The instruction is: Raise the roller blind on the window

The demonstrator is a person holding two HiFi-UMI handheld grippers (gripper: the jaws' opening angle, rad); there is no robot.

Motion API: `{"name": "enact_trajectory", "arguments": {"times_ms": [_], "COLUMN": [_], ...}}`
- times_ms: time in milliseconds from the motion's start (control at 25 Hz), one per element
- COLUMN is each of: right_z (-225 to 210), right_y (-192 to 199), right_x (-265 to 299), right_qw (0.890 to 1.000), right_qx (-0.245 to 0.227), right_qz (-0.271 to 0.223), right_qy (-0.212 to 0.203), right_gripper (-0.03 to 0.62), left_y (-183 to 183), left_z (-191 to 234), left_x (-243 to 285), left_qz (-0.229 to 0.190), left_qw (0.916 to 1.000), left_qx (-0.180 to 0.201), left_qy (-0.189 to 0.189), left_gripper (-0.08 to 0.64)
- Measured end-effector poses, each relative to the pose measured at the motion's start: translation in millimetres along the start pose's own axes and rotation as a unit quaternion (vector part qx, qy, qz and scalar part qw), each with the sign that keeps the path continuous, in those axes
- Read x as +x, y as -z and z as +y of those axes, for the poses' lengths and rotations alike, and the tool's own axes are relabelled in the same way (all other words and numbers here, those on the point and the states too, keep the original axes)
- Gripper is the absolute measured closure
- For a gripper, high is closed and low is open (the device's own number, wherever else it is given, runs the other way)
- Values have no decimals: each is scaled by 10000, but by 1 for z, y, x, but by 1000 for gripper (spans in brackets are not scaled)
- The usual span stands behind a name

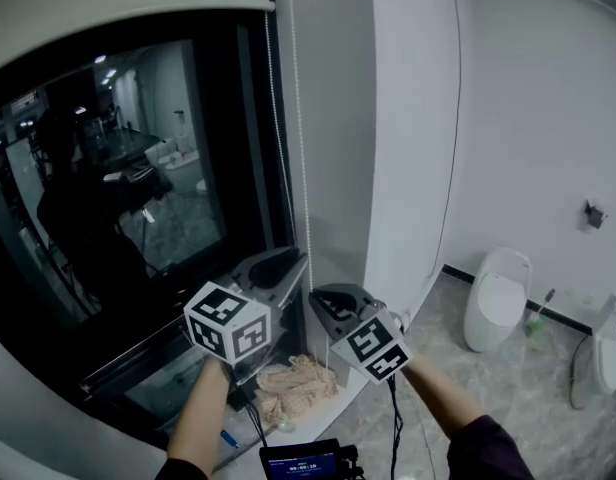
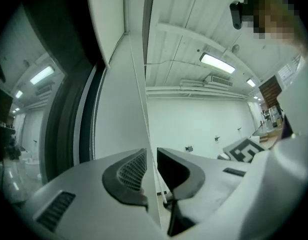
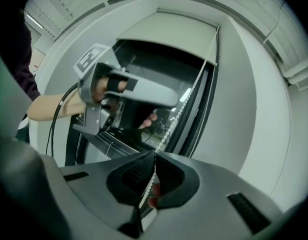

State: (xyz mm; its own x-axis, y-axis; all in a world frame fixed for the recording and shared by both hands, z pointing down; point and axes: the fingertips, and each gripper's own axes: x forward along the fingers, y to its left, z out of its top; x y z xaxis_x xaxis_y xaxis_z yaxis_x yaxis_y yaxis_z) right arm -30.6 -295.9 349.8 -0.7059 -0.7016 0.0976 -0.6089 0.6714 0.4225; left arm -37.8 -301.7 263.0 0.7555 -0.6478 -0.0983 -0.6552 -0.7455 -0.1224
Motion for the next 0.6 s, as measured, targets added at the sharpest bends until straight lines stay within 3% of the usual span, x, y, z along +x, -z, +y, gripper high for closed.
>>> {"name": "enact_trajectory", "arguments": {"times_ms": [280, 600], "right_z": [40, 77], "right_y": [47, 89], "right_x": [2, 2], "right_qw": [9984, 9942], "right_qx": [199, 422], "right_qz": [379, 701], "right_qy": [-357, -700], "right_gripper": [575, 575], "left_y": [-27, -53], "left_z": [2, 12], "left_x": [16, 12], "left_qz": [-82, -295], "left_qw": [10000, 9988], "left_qx": [42, 169], "left_qy": [36, -352], "left_gripper": [517, 518]}}
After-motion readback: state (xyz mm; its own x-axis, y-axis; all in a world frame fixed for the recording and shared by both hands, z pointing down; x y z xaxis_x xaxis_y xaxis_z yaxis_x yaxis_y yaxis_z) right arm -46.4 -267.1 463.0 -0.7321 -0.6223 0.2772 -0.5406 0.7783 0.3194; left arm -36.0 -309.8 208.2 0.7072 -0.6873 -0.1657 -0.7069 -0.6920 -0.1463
